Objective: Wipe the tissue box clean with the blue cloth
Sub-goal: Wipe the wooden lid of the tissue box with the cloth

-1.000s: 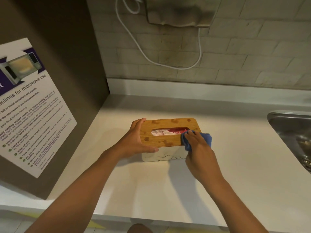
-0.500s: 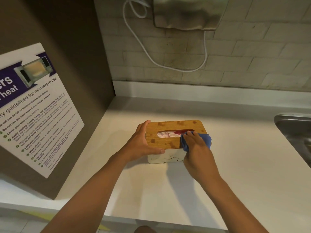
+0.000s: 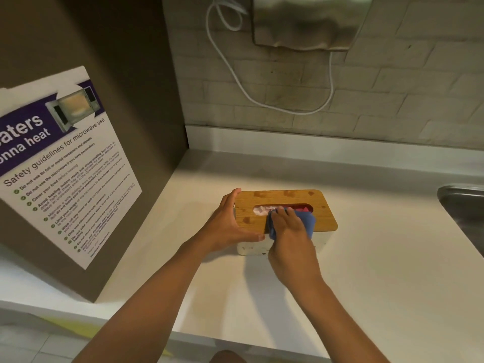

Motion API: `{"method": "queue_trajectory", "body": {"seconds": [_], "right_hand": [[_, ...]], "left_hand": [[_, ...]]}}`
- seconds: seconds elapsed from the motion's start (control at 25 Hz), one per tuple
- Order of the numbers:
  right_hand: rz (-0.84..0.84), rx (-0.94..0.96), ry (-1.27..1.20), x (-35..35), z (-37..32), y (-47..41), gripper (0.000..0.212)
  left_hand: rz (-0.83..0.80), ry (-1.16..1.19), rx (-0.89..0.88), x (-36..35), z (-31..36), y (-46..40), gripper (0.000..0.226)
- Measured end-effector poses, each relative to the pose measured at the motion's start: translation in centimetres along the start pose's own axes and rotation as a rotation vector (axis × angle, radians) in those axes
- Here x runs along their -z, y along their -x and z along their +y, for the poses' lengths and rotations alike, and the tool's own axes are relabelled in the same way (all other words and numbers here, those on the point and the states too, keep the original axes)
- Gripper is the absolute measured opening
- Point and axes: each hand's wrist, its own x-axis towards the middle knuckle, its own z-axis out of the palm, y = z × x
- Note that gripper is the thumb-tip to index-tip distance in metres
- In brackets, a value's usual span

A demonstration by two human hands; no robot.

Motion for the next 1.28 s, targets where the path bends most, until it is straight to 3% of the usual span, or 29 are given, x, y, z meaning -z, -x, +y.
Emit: {"method": "queue_trajectory", "body": {"seconds": [0.12, 0.32, 0.52, 0.76, 1.0, 1.12, 1.28], "right_hand": [[0.037, 0.099, -0.082, 0.6, 0.7, 1.4, 0.036], [0.135, -0.030, 0.021, 2.0, 2.1, -0.1, 0.026], [0.016, 0.121, -0.048, -0.3, -0.7, 1.4, 0.036], [0.038, -0.027, 0.027, 1.4, 0.8, -0.5, 0.034], [-0.041, 0.120, -0.020, 0.6, -0.2, 1.5, 0.036], [0.001, 0.008, 0.007, 2.3, 1.5, 0.8, 0.034], [0.026, 0.028, 0.033, 1.9, 0.2, 1.1, 0.034]], "left_hand": [[0.005, -0.003, 0.005, 0.2, -0.2, -0.1, 0.134], [0.007, 0.006, 0.009, -0.1, -0.2, 0.1, 0.133], [0.031, 0.010, -0.003, -0.2, 0.1, 0.1, 0.128], [0.068, -0.035, 0.004, -0.9, 0.2, 0.5, 0.133], [0.088, -0.024, -0.002, -1.2, 0.4, 0.9, 0.131], [0.149, -0.032, -0.003, -2.2, 1.0, 1.6, 0.137], [0.344, 0.044, 0.009, -4.7, 2.0, 3.0, 0.133]]}}
